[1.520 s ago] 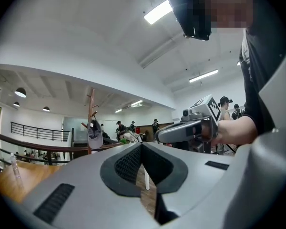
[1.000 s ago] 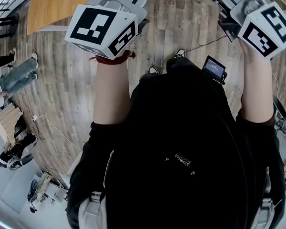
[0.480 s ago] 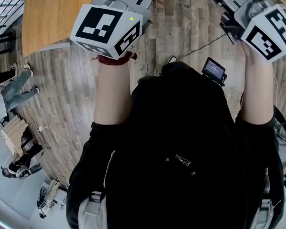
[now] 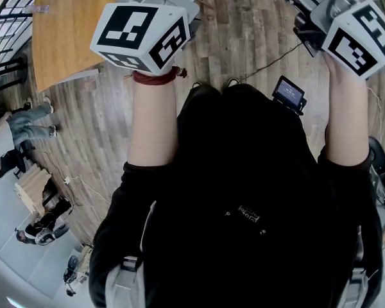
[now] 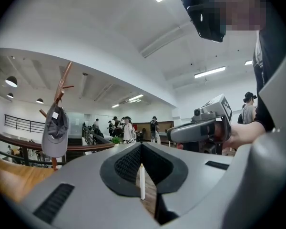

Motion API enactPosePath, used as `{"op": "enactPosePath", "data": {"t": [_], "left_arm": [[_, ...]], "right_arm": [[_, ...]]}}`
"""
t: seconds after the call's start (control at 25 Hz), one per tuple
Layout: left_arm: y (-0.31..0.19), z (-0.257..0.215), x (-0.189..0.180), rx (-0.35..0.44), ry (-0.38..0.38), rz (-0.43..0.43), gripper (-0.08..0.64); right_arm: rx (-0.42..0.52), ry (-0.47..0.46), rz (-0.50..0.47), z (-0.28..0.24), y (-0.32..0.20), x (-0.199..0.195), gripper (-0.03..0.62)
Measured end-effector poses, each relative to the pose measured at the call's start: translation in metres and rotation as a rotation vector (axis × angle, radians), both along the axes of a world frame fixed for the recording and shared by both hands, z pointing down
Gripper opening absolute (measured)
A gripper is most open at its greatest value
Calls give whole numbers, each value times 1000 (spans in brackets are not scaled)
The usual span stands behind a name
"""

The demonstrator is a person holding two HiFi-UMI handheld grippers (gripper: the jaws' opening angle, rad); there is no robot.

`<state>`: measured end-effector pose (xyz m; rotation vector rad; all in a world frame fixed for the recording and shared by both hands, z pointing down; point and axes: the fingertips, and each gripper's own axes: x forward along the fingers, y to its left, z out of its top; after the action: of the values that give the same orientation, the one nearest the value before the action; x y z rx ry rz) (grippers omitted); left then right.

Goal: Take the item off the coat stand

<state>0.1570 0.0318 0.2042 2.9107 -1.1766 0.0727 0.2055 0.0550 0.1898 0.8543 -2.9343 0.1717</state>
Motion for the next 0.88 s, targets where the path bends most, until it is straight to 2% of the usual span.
{"op": "enactPosePath", "data": {"t": [0.12,0.4,0.64,0.88], "left_arm": [[-8,-12,11,7,-2,32,5],[-29,9,33,20,-16,83,5],[-20,-32,42,91,-3,142,5],[-24,-41,42,95,-2,165,5]], "right_arm": [[1,-4,7,-7,-10,6,15],[11,-45,40,18,-30,26,15],[59,-66,111,-3,-24,41,15],[72,-62,109,-15,-25,35,15]]}}
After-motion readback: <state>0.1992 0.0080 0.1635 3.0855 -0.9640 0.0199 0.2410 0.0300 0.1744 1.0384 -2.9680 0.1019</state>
